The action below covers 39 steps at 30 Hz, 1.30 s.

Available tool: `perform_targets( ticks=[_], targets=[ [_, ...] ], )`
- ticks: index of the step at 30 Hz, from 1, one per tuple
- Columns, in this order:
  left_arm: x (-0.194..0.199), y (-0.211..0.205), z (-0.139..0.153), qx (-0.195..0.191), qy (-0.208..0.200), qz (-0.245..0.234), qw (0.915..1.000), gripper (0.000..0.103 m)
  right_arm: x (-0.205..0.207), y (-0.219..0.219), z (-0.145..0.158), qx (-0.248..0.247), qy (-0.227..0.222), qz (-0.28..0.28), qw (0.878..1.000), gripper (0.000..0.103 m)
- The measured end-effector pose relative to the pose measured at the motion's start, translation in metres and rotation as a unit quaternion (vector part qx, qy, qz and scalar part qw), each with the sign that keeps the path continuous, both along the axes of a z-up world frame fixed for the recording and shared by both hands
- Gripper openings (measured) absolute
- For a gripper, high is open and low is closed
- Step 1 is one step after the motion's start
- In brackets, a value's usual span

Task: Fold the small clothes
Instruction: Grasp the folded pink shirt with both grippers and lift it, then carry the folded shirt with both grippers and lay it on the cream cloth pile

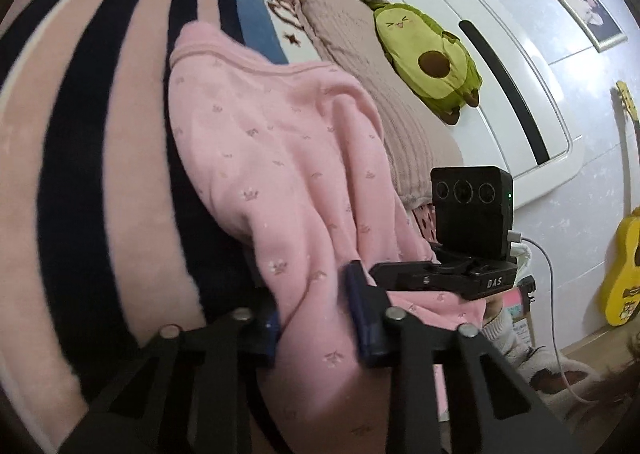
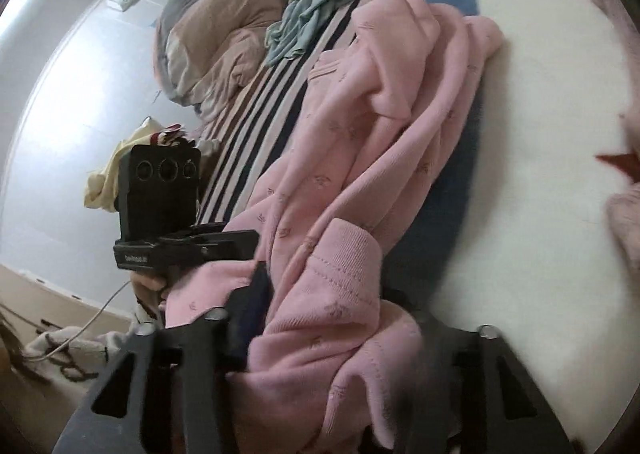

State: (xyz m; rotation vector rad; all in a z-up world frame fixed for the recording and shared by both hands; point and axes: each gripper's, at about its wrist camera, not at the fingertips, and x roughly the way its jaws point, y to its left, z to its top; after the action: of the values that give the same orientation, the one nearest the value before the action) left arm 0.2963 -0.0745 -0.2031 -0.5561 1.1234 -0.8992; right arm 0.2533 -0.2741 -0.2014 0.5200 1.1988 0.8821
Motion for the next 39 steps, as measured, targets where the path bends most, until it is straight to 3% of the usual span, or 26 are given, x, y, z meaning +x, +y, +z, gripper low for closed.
perform_targets(
  ticks=[5,10,13,17,20,23,27,31,33,37,39],
  targets=[
    [-0.006,0.018,0.038,0.001,-0.05,0.015,0.9987,0.017,-0.003,0.007,0.029,0.01,-0.039,0.004,0.999,0.023],
    [-0.018,0.056,0.107,0.009,-0.122,0.041,0.9916,0.017,0.001,0.039,0.084,0.038,-0.099,0.022,0.994,0.023],
    [-0.031,0.092,0.158,0.029,-0.173,0.06,0.9827,0.017,0.005,0.067,0.122,0.058,-0.136,0.038,0.988,0.023],
    [-0.055,0.152,0.226,0.068,-0.232,0.097,0.9654,0.017,0.009,0.128,0.181,0.082,-0.191,0.075,0.975,0.023],
    [-0.078,0.203,0.28,0.101,-0.274,0.13,0.9477,0.017,0.011,0.185,0.23,0.109,-0.23,0.107,0.961,0.023],
    [-0.104,0.257,0.333,0.142,-0.311,0.165,0.925,0.017,0.008,0.235,0.271,0.129,-0.265,0.135,0.946,0.023],
    [-0.135,0.321,0.382,0.184,-0.338,0.214,0.8979,0.017,0.004,0.308,0.316,0.16,-0.29,0.174,0.927,0.023],
    [-0.158,0.381,0.408,0.213,-0.348,0.253,0.8771,0.017,-0.001,0.376,0.342,0.186,-0.301,0.206,0.912,0.023],
    [-0.168,0.406,0.415,0.219,-0.348,0.268,0.8714,0.017,-0.002,0.403,0.347,0.198,-0.298,0.22,0.908,0.023],
    [-0.173,0.454,0.409,0.224,-0.332,0.289,0.8696,0.017,-0.004,0.442,0.342,0.209,-0.28,0.245,0.905,0.023],
    [-0.166,0.477,0.389,0.224,-0.309,0.296,0.8755,0.017,0.0,0.453,0.326,0.198,-0.267,0.253,0.908,0.023]
  ],
)
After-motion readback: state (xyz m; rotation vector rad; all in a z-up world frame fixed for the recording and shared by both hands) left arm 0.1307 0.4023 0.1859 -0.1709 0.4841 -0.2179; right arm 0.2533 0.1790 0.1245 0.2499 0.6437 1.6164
